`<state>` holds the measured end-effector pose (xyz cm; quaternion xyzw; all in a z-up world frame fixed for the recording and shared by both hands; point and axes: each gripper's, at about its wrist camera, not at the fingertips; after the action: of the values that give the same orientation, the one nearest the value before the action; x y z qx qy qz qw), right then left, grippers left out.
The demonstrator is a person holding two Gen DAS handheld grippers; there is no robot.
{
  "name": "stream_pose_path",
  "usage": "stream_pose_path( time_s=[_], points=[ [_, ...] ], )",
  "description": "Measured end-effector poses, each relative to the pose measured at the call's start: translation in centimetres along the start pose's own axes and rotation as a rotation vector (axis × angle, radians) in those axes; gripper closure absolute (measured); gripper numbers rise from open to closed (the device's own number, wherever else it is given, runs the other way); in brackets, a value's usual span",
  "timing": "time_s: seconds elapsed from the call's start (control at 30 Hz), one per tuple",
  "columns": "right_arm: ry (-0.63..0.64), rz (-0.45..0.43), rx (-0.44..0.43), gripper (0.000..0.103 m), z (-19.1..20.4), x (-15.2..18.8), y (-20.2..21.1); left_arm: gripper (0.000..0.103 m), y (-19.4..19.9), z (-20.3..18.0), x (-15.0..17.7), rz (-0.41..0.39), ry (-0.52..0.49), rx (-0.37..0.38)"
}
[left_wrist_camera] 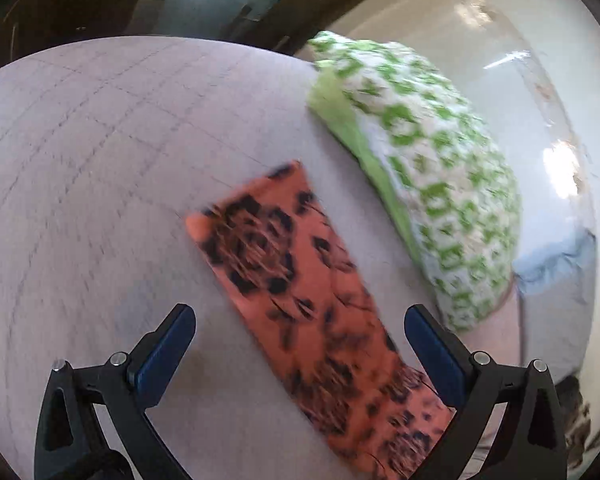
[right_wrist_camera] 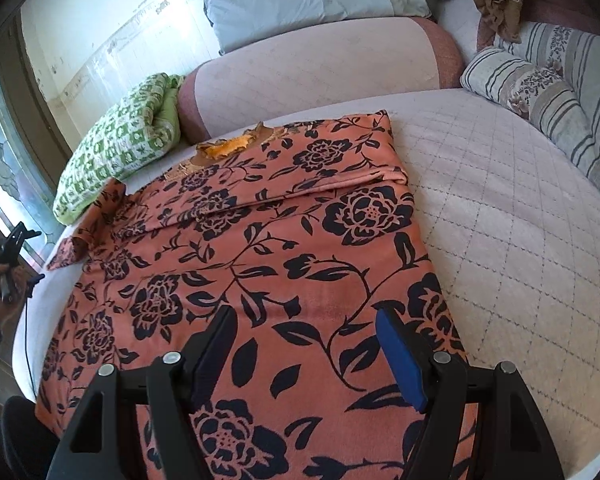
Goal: Fold small clothes
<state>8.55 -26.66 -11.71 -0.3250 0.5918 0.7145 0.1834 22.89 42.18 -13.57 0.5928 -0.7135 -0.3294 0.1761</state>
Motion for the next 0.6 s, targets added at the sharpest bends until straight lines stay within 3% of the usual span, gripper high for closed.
stream_pose_path(
  time_s=[0.13,0.2,0.27,0.33,0.43,0.5,0.6],
  points=[
    [0.000,0.010,0.002,0.028,0.0,-0.2,-0.6,0.003,-0.6,0.2,-1.0,-0.014,-0.032,0.015],
    [0.001,0.020,0.002,0.028,0.0,-0.1,-0.9,0.016,-0.9,0.0,-1.4,-0.013,-0.044,0.006],
    [-0.002,0.024,-0.001,0.028,0.0,-0.1,-1.0,0.041,-1.4,-0.1,-1.5,-0.015,-0.060,-0.038],
    [-0.005,0.021,-0.003,0.028,-0.1,-0.1,-1.0,0.051,-1.6,-0.1,-1.5,-0.033,-0.079,-0.084],
    [-0.012,0.020,-0.010,0.028,-0.2,-0.1,-1.0,0.097,-1.7,0.2,-1.8,-0.048,-0.086,-0.175],
    [-0.017,0.017,-0.013,0.028,-0.3,-0.1,-0.9,0.098,-1.7,-0.1,-1.8,-0.055,-0.094,-0.193],
    [-0.031,-0.001,-0.020,0.028,-0.5,-0.1,-0.5,0.100,0.1,-3.5,0.0,-0.128,-0.214,-0.217]
  ],
)
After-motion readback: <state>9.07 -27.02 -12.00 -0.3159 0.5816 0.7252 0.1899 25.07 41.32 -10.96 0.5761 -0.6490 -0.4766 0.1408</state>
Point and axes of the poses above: each gripper's, at about its wrist camera, not at the fingertips, and y roughly against the way its jaws point, z to its left, x to its underside, and after that the axes turned 13 degrees about y, right-handed
